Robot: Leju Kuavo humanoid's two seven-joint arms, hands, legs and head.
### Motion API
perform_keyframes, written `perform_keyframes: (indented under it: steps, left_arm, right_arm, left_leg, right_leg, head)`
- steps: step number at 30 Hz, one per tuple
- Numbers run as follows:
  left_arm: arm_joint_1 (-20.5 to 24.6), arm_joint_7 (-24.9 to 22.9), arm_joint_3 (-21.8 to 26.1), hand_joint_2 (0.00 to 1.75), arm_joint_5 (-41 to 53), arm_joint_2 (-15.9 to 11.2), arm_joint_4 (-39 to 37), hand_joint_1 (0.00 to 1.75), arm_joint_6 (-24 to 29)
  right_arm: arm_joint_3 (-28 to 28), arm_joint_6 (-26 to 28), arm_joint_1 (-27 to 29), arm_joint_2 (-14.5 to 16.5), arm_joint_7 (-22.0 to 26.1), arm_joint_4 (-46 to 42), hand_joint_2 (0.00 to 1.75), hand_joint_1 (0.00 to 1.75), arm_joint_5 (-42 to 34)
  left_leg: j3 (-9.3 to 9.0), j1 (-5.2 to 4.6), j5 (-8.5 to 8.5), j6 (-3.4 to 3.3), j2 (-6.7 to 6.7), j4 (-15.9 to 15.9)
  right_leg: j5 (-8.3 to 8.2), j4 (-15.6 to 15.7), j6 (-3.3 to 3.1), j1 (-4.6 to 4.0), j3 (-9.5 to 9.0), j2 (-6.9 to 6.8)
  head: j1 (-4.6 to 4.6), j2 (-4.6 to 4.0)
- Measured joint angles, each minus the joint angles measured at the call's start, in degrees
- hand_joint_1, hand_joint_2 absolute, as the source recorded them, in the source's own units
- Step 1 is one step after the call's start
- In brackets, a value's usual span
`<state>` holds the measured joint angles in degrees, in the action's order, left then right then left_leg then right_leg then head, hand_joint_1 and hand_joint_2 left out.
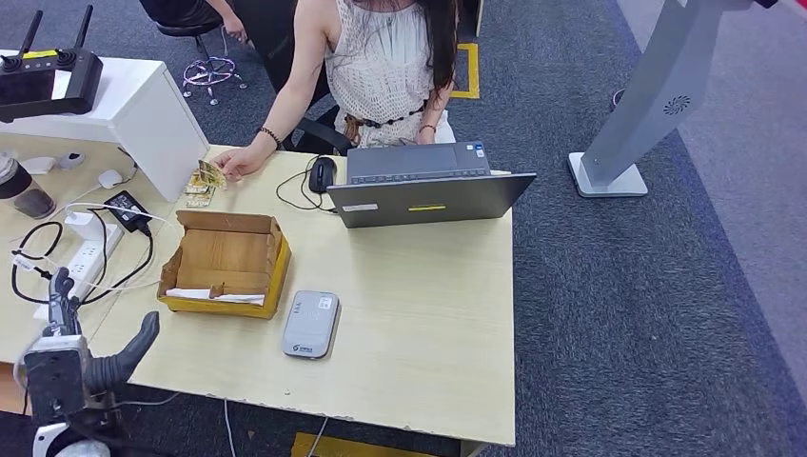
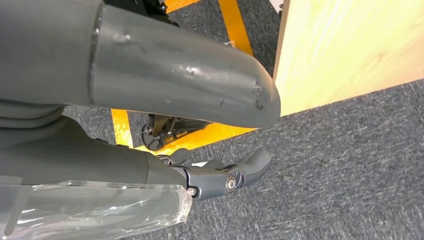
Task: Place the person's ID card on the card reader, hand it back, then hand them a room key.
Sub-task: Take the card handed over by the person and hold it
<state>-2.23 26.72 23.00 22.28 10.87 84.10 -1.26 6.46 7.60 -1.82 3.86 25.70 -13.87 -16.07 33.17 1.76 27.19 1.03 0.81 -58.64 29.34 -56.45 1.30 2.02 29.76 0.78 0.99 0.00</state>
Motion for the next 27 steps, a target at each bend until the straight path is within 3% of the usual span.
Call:
perform_keyframes:
  steps: [27]
  left_arm:
    - [20.85,-20.69,-22.4,1.75,39.51,-11.86,-6.54,0.0,7.71]
  right_arm:
    - [-1.02,-1.15,-3.2,2.34,-3.43,0.32,0.0,0.0,6.86]
  left_leg:
    - [0.01,0.0,-0.04,0.01,-0.02,-0.02]
  right_leg:
    - [-0.08,-0.03,0.03,0.0,0.02,0.07]
  head:
    - [0.01,0.0]
